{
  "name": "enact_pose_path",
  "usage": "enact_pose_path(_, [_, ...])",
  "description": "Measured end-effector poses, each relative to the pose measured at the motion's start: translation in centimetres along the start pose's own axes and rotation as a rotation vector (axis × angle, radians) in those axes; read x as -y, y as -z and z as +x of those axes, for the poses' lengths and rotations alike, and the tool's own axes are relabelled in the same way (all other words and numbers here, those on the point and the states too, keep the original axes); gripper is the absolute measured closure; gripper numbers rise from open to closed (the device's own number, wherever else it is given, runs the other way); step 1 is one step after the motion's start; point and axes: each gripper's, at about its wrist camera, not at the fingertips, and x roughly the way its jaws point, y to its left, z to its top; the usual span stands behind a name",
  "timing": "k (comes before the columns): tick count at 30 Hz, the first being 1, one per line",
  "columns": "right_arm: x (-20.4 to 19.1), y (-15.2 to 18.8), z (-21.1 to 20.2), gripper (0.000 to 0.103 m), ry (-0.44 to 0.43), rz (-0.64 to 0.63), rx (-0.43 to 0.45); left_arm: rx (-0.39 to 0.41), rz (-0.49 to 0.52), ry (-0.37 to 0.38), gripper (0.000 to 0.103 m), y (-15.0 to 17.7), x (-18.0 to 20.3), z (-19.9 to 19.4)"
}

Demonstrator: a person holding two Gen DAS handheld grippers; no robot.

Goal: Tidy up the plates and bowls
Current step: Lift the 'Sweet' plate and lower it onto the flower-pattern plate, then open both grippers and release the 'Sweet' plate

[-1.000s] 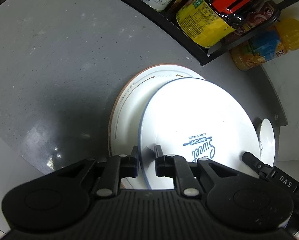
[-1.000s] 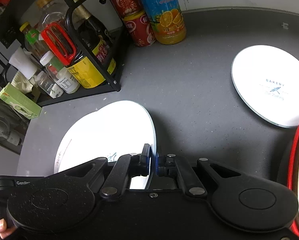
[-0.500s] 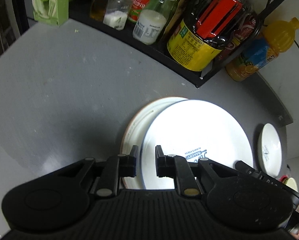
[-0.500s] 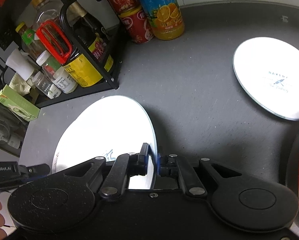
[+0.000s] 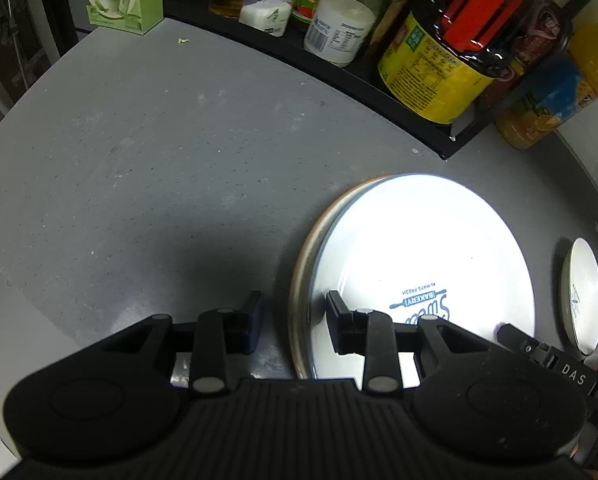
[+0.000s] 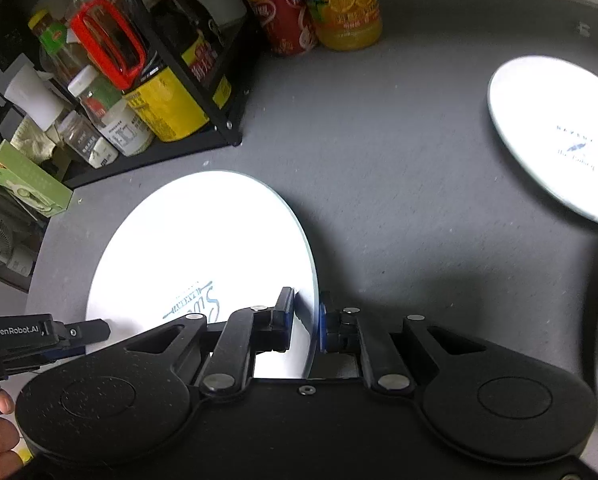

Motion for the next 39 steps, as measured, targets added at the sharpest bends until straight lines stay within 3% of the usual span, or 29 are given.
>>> enact_pose_path(5, [-0.8, 0.0, -0.3, 0.085, 0.019, -0.021, -0.018, -0.009, -0.037, 0.004, 0.065, -0.4, -0.9, 0.0])
enact_pose_path(8, [-0.9, -0.1, -0.8, 0.081, 0.014, -0.021, -0.015, 0.01, -0.002, -0.032, 0.065, -0.4, -0.3, -0.6])
enact_pose_path(11, [-1.1, -0.3, -1.4, 0.073, 0.002, -0.015, -0.007, 0.02, 0.003, -0.039, 0.064, -0.8, 0.0, -1.1])
enact_pose_path(13, [-1.1, -0.4, -1.8, 0.059, 0.003, -0.007, -0.002, 0.022, 0.009, -0.027, 0.064, -1.1, 0.2, -1.6])
enact_pose_path(15, [-1.1, -0.5, -2.4, 0.051, 0.005, 0.0, 0.015, 0.026, 0.026, -0.023, 0.059, -1.3, 0.7, -2.1])
enact_pose_path(17, [-1.1, -0.7, -3.2, 0.045, 0.0, 0.007, 0.031, 0.037, 0.034, -0.017, 0.046, -1.7, 1.2, -2.7])
enact_pose_path(19, [-1.0, -0.8, -3.9, 0.026, 0.012, 0.017, 0.051, 0.057, 0.041, -0.006, 0.036, -1.7, 1.7, -3.4])
enact_pose_path(20, [-0.8, -0.9, -4.5, 0.023, 0.019, 0.017, 0.071, 0.065, 0.053, -0.001, 0.029, -1.8, 2.2, -3.8])
enact_pose_path(24, [-0.1, -1.3, -6.2, 0.012, 0.034, 0.028, 0.12, 0.078, 0.1, 0.027, 0.019, -1.9, 3.9, -4.5])
enact_pose_path(30, [1.2, -1.4, -8.4, 0.004, 0.054, 0.054, 0.18, 0.074, 0.17, 0.053, 0.013, -1.6, 6.5, -5.1])
enact_pose_path(39, [4.1, -2.1, -11.5, 0.001, 0.095, 0.101, 0.243, 0.059, 0.245, 0.112, 0.012, -1.4, 11.9, -4.4])
